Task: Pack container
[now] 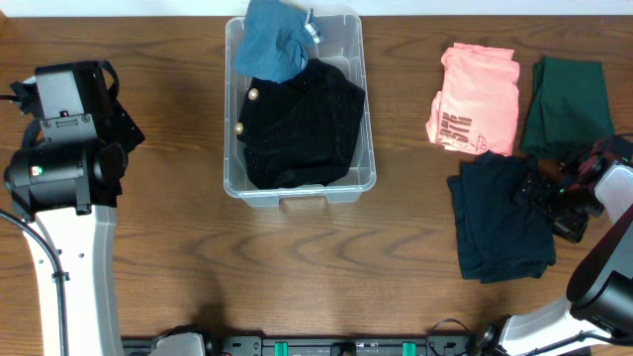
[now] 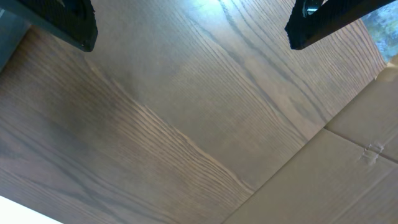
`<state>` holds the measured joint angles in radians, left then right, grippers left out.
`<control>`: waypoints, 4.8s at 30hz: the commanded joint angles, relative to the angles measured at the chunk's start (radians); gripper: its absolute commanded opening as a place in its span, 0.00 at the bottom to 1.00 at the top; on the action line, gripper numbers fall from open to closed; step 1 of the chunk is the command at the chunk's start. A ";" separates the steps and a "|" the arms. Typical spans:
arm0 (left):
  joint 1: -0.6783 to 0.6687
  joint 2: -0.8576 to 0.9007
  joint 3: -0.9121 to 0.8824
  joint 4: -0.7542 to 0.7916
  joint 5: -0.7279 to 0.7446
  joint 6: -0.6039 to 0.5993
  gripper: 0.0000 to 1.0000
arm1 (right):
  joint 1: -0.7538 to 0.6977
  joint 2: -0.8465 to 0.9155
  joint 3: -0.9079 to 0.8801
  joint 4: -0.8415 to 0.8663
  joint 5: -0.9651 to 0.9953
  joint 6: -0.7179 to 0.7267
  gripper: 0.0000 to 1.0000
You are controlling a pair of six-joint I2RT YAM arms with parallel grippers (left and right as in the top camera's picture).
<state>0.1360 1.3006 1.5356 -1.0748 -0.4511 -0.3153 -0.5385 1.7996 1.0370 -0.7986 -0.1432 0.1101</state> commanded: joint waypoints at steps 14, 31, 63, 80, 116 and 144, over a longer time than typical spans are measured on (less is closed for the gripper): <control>0.005 0.001 0.006 -0.005 -0.005 -0.008 0.98 | -0.003 0.034 -0.021 0.051 -0.389 -0.153 0.93; 0.005 0.001 0.006 -0.005 -0.005 -0.008 0.98 | -0.004 0.000 -0.117 0.130 -0.333 -0.002 0.08; 0.005 0.001 0.006 -0.005 -0.005 -0.008 0.98 | 0.854 -0.357 -0.107 1.564 -0.369 0.600 0.01; 0.005 0.001 0.006 -0.005 -0.005 -0.008 0.98 | 0.984 -0.107 -0.107 1.479 -0.505 0.626 0.01; 0.005 0.001 0.006 -0.005 -0.005 -0.008 0.98 | 1.015 -0.443 -0.107 1.019 -0.228 0.386 0.91; 0.005 0.001 0.006 -0.006 -0.005 -0.008 0.98 | 1.023 0.021 -0.080 1.439 -0.164 0.462 0.18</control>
<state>0.1360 1.3006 1.5356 -1.0760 -0.4507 -0.3176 0.4744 1.8343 0.9321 0.6315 -0.2619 0.5556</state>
